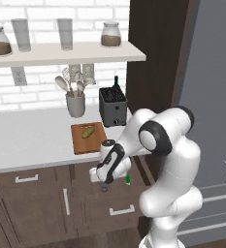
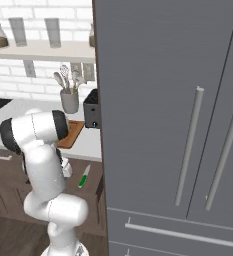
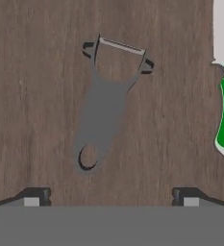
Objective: Place the appropriate cutting tool for cutting the potato skin on the cutting board.
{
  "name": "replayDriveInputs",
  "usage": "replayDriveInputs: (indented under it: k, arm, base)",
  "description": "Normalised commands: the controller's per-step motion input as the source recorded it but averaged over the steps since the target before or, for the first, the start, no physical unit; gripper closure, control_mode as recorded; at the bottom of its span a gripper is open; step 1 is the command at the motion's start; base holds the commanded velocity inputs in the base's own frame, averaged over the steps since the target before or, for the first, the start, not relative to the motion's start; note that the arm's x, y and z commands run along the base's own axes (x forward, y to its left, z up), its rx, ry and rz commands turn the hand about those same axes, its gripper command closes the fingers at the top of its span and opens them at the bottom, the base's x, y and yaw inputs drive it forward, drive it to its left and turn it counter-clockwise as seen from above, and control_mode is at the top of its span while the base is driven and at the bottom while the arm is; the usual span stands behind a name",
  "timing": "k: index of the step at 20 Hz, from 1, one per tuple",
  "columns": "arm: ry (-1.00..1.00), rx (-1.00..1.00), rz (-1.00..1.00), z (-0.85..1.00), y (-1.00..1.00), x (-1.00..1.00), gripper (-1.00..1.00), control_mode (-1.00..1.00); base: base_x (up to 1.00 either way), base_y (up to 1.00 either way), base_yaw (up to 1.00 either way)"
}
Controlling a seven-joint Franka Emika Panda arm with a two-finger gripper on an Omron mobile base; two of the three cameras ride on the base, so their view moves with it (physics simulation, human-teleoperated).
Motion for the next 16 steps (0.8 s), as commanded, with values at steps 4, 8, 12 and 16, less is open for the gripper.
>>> replayDriveInputs:
  k: [4,8,12,16]
  arm:
    - [0.05,-0.03,0.0,-0.31,0.11,0.42,-1.0,-1.0]
    - [0.02,0.0,0.0,-0.35,0.01,0.39,-1.0,-1.0]
    - [0.01,0.0,0.0,-0.37,0.02,0.24,-1.0,-1.0]
    - [0.03,0.0,0.0,-0.43,0.0,0.05,-1.0,-1.0]
  base:
    - [0.0,0.0,0.0]
    - [0.0,0.0,0.0]
    - [0.0,0.0,0.0]
    - [0.0,0.0,0.0]
